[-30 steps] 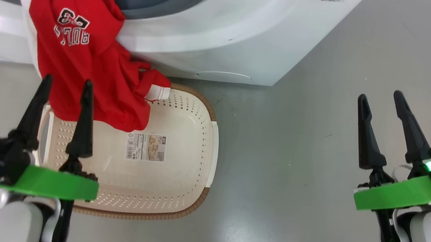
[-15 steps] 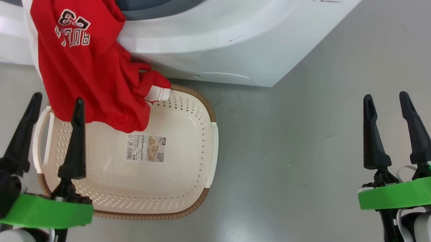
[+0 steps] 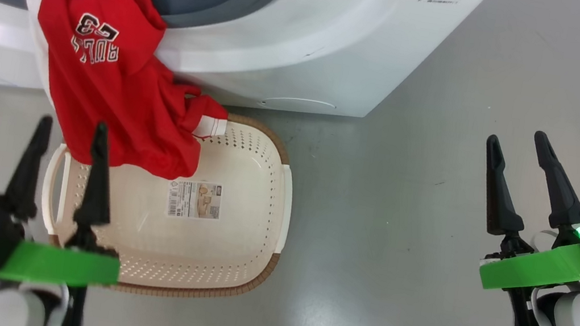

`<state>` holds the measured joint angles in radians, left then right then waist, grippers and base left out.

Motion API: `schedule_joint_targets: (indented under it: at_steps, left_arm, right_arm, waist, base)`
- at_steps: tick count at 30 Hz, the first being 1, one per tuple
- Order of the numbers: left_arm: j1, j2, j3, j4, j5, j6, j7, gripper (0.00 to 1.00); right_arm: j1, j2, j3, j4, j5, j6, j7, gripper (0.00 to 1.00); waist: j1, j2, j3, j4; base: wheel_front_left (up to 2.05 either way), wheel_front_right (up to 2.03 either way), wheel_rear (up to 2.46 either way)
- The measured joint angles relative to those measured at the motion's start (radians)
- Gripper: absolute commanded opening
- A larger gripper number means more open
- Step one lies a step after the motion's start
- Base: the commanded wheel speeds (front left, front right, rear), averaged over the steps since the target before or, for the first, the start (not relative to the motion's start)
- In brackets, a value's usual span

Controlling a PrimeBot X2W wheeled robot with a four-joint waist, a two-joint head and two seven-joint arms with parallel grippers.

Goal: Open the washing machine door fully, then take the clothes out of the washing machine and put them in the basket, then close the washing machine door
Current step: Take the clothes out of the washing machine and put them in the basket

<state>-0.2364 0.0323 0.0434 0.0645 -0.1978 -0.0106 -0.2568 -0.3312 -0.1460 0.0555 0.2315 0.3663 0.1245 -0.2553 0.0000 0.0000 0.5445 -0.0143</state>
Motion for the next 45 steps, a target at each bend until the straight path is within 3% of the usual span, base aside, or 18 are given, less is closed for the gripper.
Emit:
schedule_joint_targets:
  at_steps: [8,15,29,30,32,33,45]
  left_arm:
    - [-0.169,0.003,0.083,0.216,-0.003,-0.053,0.0,1.0]
    - [-0.344,0.046,0.121,0.469,0.027,-0.086,0.0,1.0]
    - [-0.547,0.081,0.156,0.727,0.067,-0.095,0.0,1.0]
    - [-0.551,0.082,0.158,0.734,0.067,-0.095,0.0,0.76]
    - [-0.557,0.083,0.162,0.75,0.074,-0.095,0.0,0.07]
    - [-0.562,0.084,0.164,0.755,0.075,-0.095,0.0,0.0]
    - [-0.532,0.06,0.163,0.71,0.103,-0.104,0.0,0.0]
  right_arm:
    - [-0.001,0.006,0.009,-0.001,0.0,0.0,0.0,1.0]
    - [-0.001,0.01,0.021,-0.001,0.0,0.0,0.0,1.0]
    - [-0.023,0.018,0.021,-0.003,0.0,0.0,0.0,1.0]
    - [-0.023,0.019,0.021,-0.003,0.0,0.0,0.0,1.0]
    - [-0.023,0.019,0.021,-0.003,0.0,0.0,0.0,1.0]
    - [-0.023,0.02,0.021,-0.004,0.0,0.0,0.0,1.0]
    - [-0.023,0.02,0.015,-0.006,0.0,0.0,0.0,1.0]
  waist:
    - [0.0,0.0,0.011,-0.007]
    - [0.0,0.0,0.032,-0.023]
    - [0.0,0.0,0.062,-0.056]
    - [0.0,0.0,0.063,-0.058]
    - [0.0,0.0,0.064,-0.06]
    - [0.0001,0.0,0.065,-0.061]
    - [0.0,0.0,0.064,-0.047]
  base:
    - [0.0,0.0,0.0]
    - [0.0,0.0,0.0]
    - [0.0,0.0,0.0]
    - [0.0,0.0,0.0]
    - [0.0,0.0,0.0]
    - [0.0,0.0,0.0]
    - [0.0,0.0,0.0]
